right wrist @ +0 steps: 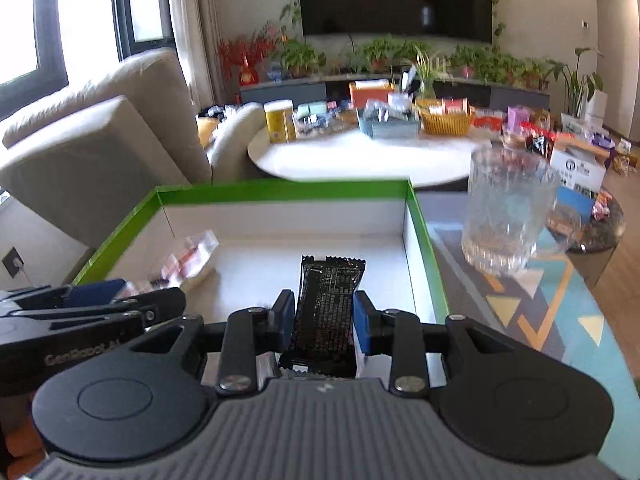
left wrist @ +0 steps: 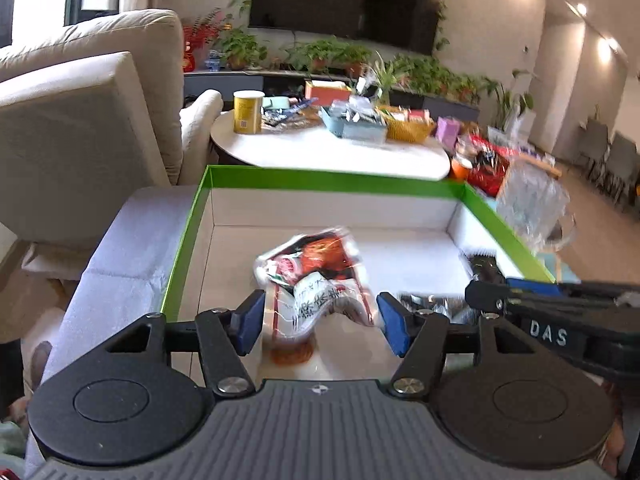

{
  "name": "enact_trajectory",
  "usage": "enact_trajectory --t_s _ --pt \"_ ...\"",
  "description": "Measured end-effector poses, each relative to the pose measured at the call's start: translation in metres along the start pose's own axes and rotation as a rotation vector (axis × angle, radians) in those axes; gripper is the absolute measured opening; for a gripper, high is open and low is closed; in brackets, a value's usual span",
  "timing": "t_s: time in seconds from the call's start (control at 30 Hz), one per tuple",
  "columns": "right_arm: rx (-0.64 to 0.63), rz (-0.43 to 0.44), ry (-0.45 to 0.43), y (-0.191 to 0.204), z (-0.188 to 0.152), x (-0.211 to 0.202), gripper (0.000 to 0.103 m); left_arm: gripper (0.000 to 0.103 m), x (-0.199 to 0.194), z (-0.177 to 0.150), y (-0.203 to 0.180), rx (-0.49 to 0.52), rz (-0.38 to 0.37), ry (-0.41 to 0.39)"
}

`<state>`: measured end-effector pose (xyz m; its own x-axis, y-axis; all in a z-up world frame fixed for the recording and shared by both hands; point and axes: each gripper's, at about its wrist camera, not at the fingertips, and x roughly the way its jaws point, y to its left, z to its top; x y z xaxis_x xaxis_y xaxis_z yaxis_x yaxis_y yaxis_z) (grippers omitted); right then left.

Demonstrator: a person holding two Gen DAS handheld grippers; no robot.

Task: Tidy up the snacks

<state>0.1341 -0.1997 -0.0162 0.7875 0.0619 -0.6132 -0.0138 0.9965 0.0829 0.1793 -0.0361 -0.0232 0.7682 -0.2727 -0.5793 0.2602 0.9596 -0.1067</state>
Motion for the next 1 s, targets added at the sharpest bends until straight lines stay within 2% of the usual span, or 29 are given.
enact_trajectory --t_s 0.13,0.23,0.37,0.5,0.57,0.73,0.87,1.0 --pt "-0.022 0.000 0.027 0.002 -0.008 -0.007 0.040 0.059 -0.014 -0.005 0.005 0.006 -0.026 0.024" --pt "-0.059 -0.051 -0.035 0.004 -0.017 -0.022 0.053 0.060 -0.032 -0.012 0.014 -0.014 -0.041 -0.009" --pt "-0.025 -0.042 -0.068 -0.007 -0.022 -0.041 0.053 0.061 -0.063 -0.024 0.022 0.006 -0.015 -0.061" --pt "-0.017 -0.034 -0.063 -0.012 -0.029 -0.062 0.053 0.063 -0.083 -0.036 0.040 -0.079 -0.031 -0.010" --pt "-0.004 -0.014 -0.058 -0.014 -0.034 -0.068 0.053 0.063 -0.086 -0.045 0.040 -0.091 -0.040 0.024" --pt "-0.011 -0.012 -0.045 -0.013 -0.049 -0.082 0.053 0.063 -0.083 -0.063 0.025 -0.053 -0.023 0.092" --pt "-0.024 -0.004 -0.027 -0.015 -0.061 -0.092 0.053 0.063 -0.078 -0.071 0.005 0.028 -0.032 0.130" --pt "-0.032 0.017 -0.010 -0.017 -0.074 -0.099 0.053 0.063 -0.074 -0.080 -0.006 0.091 0.034 0.127"
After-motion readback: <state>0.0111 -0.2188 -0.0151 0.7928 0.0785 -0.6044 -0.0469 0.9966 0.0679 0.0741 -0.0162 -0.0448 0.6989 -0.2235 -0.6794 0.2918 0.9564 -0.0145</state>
